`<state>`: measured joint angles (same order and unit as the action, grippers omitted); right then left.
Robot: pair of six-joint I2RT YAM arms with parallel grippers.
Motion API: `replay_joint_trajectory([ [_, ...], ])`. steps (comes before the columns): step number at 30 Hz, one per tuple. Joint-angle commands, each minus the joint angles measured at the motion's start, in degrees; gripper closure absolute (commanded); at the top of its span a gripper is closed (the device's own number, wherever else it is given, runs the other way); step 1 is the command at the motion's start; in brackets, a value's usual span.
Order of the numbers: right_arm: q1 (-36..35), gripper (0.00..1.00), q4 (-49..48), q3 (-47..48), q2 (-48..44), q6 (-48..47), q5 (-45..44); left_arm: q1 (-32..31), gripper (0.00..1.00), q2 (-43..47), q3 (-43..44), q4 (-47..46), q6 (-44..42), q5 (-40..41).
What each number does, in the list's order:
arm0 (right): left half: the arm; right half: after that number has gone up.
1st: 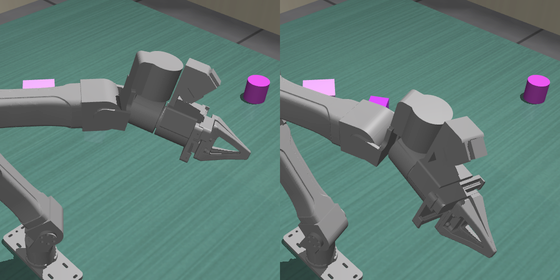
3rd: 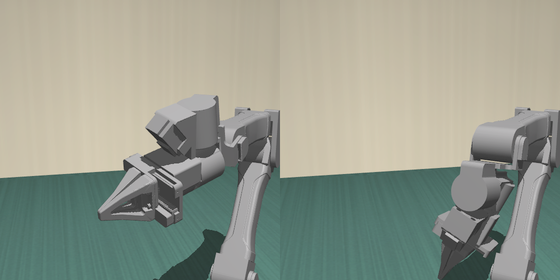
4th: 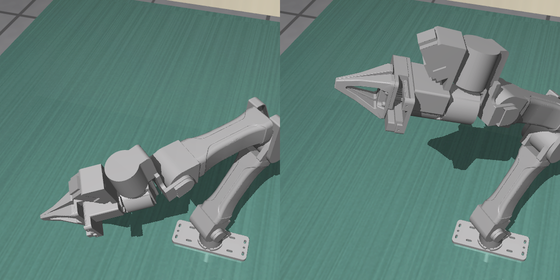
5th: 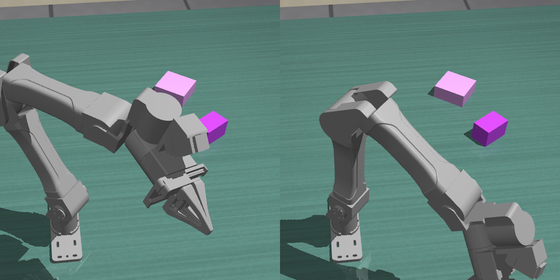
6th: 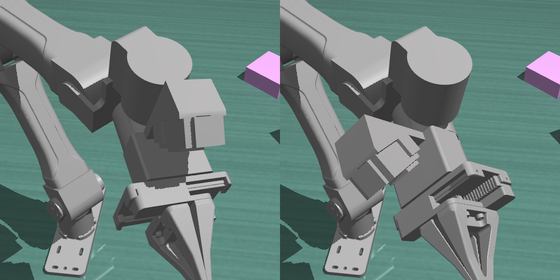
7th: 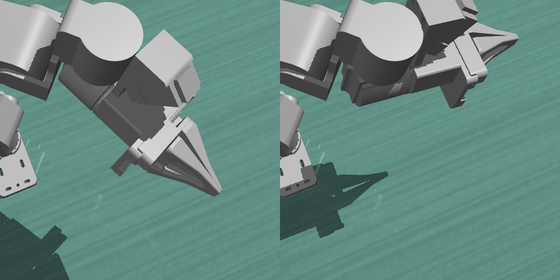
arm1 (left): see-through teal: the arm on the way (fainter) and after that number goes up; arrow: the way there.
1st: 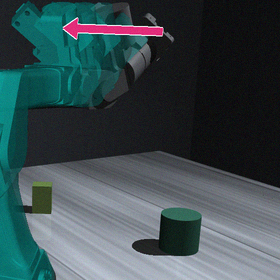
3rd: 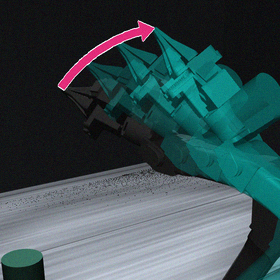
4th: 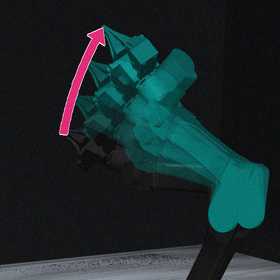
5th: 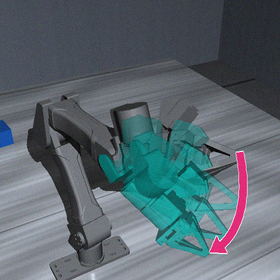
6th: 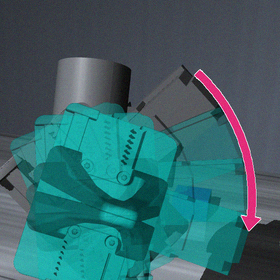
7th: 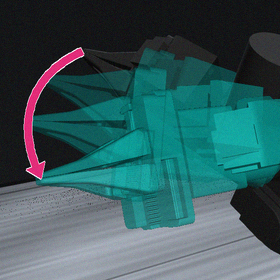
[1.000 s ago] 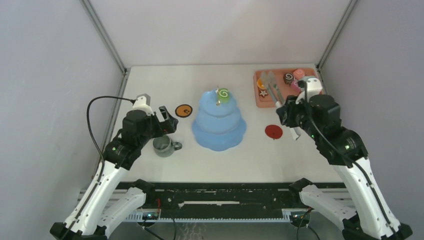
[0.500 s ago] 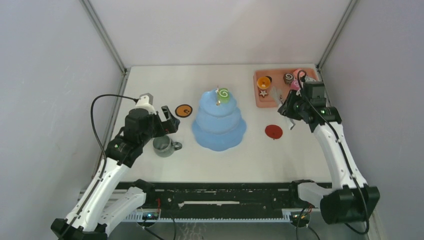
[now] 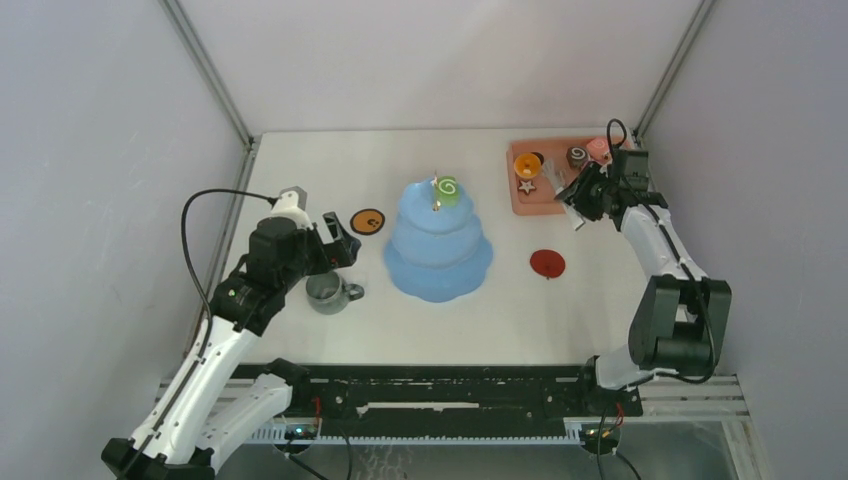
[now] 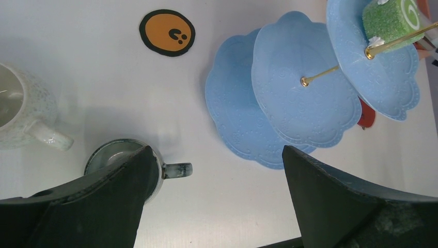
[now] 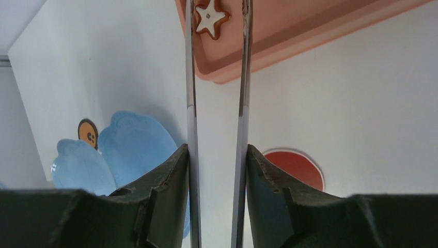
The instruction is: Serve the afternoon tea
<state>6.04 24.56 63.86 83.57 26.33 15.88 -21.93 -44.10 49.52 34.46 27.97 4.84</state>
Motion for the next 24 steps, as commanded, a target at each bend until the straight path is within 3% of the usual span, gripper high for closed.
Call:
replay_joint_trajectory([
  [1, 0.6, 0.51, -10.1, 1.6, 2.3, 2.1, 5.5, 0.3, 0.00, 0.5, 1.7, -1.1, -1.7, -0.7],
  [11, 0.8, 0.51, -17.0, 1.6, 7.9, 5.9, 9.2, 0.3, 0.00, -1.4, 1.3, -2.3, -2.2, -2.1],
  [24, 0.9, 0.51, -13.3, 4.4, 10.8, 2.9, 7.3, 0.3, 0.00, -2.4, 1.8, -1.4, -3.6, -0.2],
])
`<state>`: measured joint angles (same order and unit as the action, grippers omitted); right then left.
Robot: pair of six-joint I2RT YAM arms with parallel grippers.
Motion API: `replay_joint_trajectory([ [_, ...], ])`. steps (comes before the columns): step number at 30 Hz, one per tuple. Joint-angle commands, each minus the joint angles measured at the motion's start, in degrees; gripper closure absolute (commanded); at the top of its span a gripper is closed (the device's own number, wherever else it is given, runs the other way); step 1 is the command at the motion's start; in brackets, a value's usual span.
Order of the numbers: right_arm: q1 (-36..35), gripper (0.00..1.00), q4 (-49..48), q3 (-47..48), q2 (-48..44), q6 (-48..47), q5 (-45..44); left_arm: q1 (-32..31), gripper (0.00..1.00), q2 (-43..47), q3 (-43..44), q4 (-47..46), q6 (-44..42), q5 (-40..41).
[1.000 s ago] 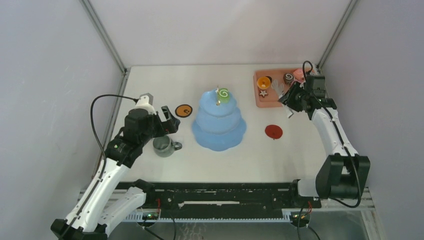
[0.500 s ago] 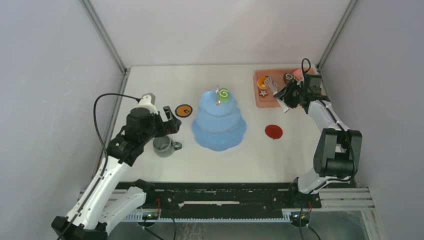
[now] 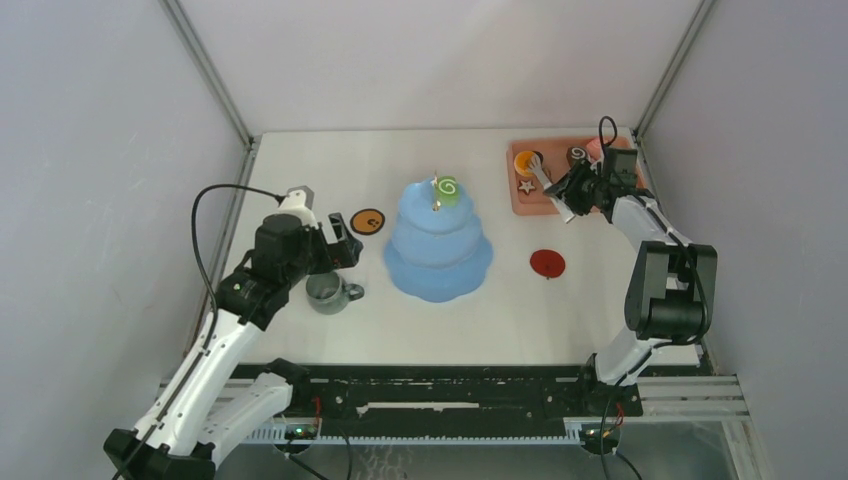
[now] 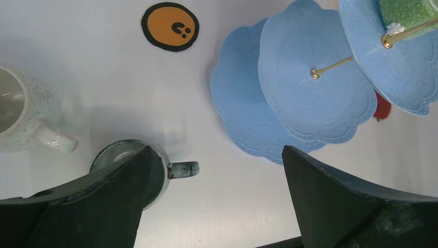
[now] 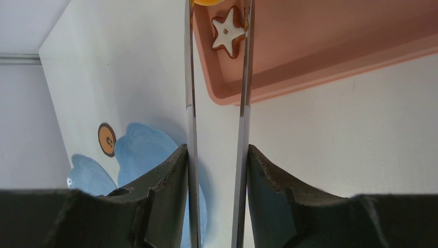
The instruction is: Serve the afternoon tea
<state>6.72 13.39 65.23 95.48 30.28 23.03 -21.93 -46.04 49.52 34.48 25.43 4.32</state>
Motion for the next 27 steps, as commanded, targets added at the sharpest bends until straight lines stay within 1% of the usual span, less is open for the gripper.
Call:
replay_joint_trajectory([
  [1, 0.1, 0.50, -2.4, 3.0, -1.0, -1.0, 0.3, 0.3, 0.00, -0.7, 1.7, -1.6, -1.1, 0.2],
  [9, 0.2, 0.50, -5.0, 3.3, 1.9, 0.7, 2.7, 0.3, 0.00, -2.4, 3.2, -1.5, -2.0, 0.6],
  [12, 0.5, 0.52, -6.0, 3.4, 2.5, 1.9, 3.0, 0.3, 0.00, -2.9, 3.2, -1.7, -1.7, 0.3],
  [14, 0.8, 0.56, -6.3, 3.3, 2.5, 2.4, 2.7, 0.3, 0.00, -3.3, 3.2, -1.9, -1.6, -0.5],
  [20, 1.1, 0.83, -6.8, 3.3, 1.7, 2.4, 3.0, 0.3, 0.00, -3.4, 3.5, -2.4, -1.7, -1.2],
  [23, 1.3, 0.98, -5.2, 3.3, 0.0, 1.9, 2.6, 0.4, 0.00, -3.6, 3.9, -2.2, -1.8, -1.0],
  [24, 1.4, 1.00, -4.2, 3.3, -1.0, 1.6, 2.0, 0.3, 0.00, -3.4, 4.0, -2.0, -1.8, -0.6],
  [27, 1.4, 1.00, 0.0, 3.2, -5.7, -0.2, -1.1, 0.4, 0.00, -2.4, 3.8, -2.2, -1.8, 0.3],
])
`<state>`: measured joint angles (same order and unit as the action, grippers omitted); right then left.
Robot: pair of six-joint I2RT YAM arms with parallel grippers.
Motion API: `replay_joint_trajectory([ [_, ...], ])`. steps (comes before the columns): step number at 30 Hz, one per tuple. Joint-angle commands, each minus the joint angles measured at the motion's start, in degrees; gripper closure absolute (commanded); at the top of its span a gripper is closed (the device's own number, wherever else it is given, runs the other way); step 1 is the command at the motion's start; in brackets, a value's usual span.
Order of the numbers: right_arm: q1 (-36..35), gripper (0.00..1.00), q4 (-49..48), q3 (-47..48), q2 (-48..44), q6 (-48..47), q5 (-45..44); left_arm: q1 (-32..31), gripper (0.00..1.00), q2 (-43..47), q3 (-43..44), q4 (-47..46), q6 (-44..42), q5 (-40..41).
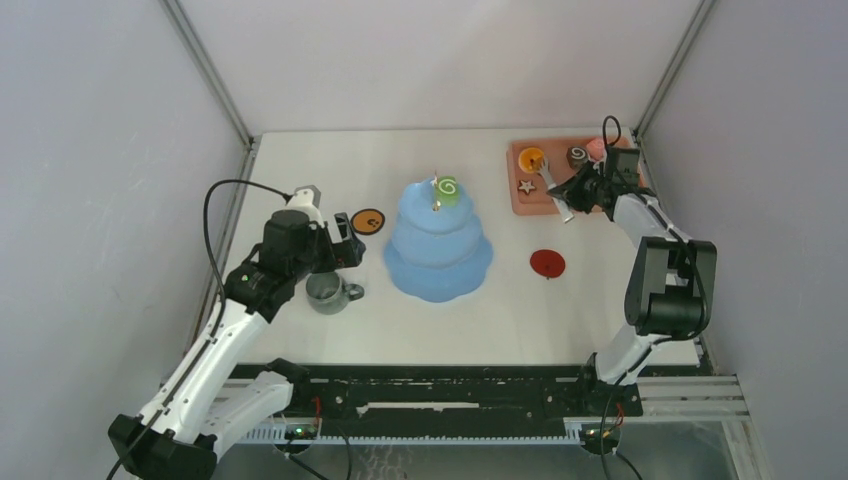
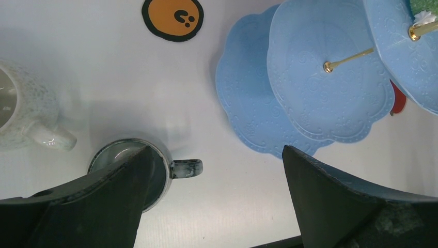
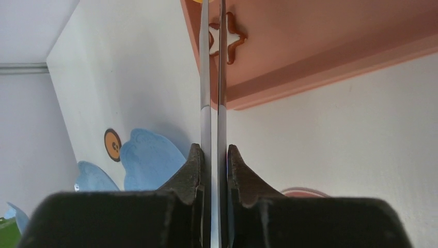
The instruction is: Serve the afternoon tea
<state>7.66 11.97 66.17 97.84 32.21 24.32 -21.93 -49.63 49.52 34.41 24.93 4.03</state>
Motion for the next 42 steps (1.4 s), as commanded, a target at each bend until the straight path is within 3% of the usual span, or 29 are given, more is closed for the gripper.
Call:
replay_joint_trajectory([
  [1, 0.4, 1.00, 2.0, 1.6, -10.0, -2.7, -3.3, 0.3, 0.00, 1.5, 3.8, -2.3, -1.6, 0.6],
  [10, -0.6, 1.00, 9.1, -9.2, -31.7, -3.0, -7.6, 0.3, 0.00, 2.8, 3.8, -2.8, -2.1, 1.5],
  [19, -11.4, 1.00, 21.1, -15.3, -50.8, -2.0, -13.3, 0.3, 0.00, 6.9, 3.0, -4.6, -1.9, 5.6],
  [25, -19.5, 1.00, 27.2, -14.1, -51.2, -2.4, -12.4, 0.3, 0.00, 11.4, 1.2, -7.1, -1.3, 8.7],
  [34, -24.6, 1.00, 29.5, -14.0, -49.4, -4.8, -8.3, 0.4, 0.00, 14.0, -0.6, -6.3, -0.3, 8.6],
  [42, -26.5, 1.00, 29.6, -12.4, -49.5, -4.2, -13.7, 0.3, 0.00, 15.2, -1.2, -5.5, 0.3, 9.0],
])
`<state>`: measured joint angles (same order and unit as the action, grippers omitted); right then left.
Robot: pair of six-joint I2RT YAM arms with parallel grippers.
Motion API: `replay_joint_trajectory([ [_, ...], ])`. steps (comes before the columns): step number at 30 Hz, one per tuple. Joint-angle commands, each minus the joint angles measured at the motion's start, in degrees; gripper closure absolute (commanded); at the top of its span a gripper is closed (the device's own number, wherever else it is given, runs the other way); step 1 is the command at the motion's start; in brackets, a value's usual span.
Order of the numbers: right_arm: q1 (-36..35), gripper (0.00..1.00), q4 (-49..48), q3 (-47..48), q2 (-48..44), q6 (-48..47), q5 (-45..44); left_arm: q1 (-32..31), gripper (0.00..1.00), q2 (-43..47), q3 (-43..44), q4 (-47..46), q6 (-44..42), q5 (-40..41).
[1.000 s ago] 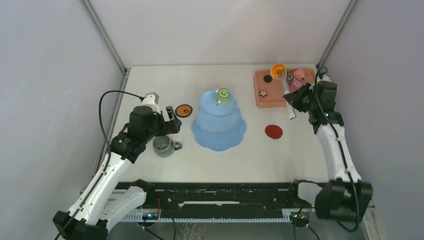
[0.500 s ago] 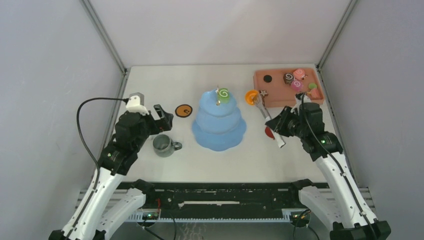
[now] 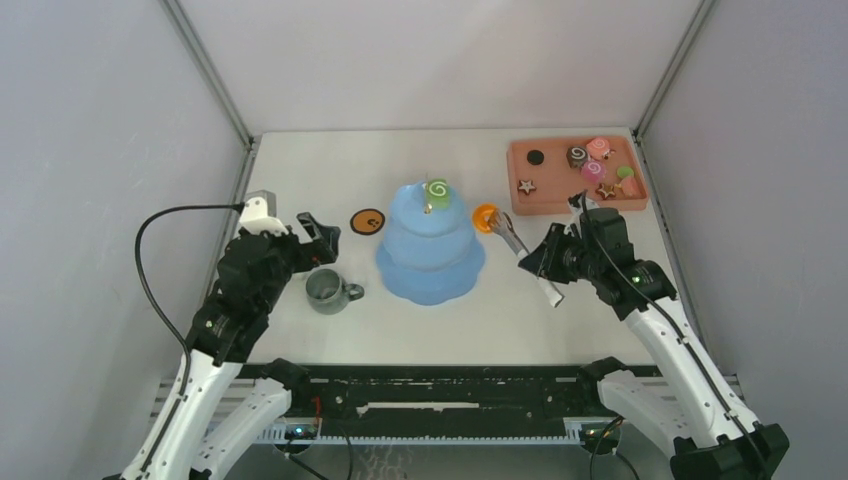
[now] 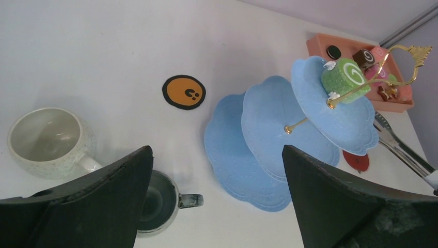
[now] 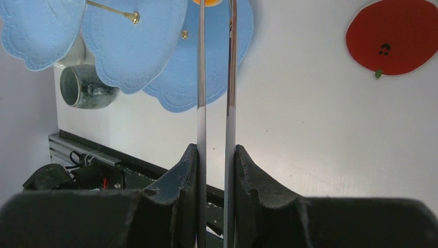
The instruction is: Serve the afternoon tea
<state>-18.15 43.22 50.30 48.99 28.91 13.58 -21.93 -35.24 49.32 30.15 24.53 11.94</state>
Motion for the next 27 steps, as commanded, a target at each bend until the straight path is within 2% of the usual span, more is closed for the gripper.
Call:
replay_joint_trajectory([
  [1, -0.7, 1.00, -1.4, 3.8, -1.0, -0.8, -4.3, 0.3, 0.00, 0.8, -1.1, -1.2, 0.8, 1.0],
  [3, -0.6, 1.00, -1.4, 4.3, -1.8, -0.8, -6.1, 0.4, 0.00, 0.8, -1.2, -1.1, 0.9, 1.0],
  [12, -2.9, 1.00, -5.1, 5.1, -0.4, -0.3, -2.0, 0.3, 0.00, 0.4, -1.1, -1.3, 1.1, 0.9],
  [27, -8.8, 1.00, -11.6, 7.1, 8.1, 0.3, 1.8, 0.3, 0.00, 1.6, -0.6, -0.1, 1.1, 1.3],
])
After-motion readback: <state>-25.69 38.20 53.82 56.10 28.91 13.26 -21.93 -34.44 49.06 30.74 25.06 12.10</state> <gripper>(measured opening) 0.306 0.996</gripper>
